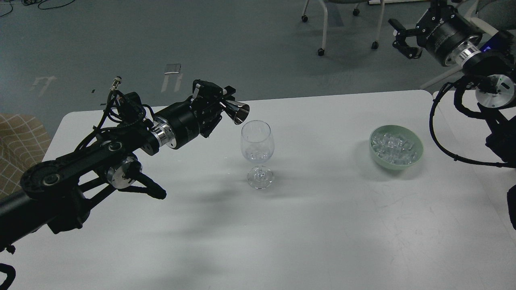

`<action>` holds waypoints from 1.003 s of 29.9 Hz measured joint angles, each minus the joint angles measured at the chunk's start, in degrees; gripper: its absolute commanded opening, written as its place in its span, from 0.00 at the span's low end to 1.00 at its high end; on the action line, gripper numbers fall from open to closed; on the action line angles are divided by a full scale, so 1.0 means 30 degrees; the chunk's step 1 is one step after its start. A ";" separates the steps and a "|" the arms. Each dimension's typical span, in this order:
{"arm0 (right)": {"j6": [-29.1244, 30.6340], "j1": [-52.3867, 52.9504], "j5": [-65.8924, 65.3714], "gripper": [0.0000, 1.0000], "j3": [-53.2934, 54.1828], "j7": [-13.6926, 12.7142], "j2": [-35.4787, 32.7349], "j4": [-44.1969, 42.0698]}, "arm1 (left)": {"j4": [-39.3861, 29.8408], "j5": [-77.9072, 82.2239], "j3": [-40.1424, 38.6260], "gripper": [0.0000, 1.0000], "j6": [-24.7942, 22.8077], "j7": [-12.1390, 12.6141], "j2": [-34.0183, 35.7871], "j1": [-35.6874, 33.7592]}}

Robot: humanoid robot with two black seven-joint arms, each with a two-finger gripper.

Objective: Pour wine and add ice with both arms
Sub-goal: 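Turn the jigger upright and pull it back from the glass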

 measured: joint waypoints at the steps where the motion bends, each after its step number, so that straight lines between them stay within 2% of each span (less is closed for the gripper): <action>1: 0.0000 0.0000 0.0000 1.00 -0.0003 0.0000 0.0011 -0.0002 | -0.0172 0.0353 0.0000 0.00 0.0068 0.0102 0.0017 -0.0022; 8: 0.0000 -0.0019 0.0000 1.00 0.0008 0.0000 0.0028 -0.0002 | -0.1388 0.2851 0.0089 0.00 0.0638 0.0386 0.0173 -0.0040; 23: 0.0000 -0.0006 -0.0001 1.00 0.0041 0.0000 0.0026 0.0030 | -0.1443 0.7009 0.0112 0.00 0.2037 0.0836 0.0139 0.0047; 30: 0.0000 -0.0005 -0.0001 1.00 0.0041 0.0000 0.0001 0.0030 | -0.1898 0.8456 -0.0556 0.00 0.2048 0.1751 0.0181 0.0121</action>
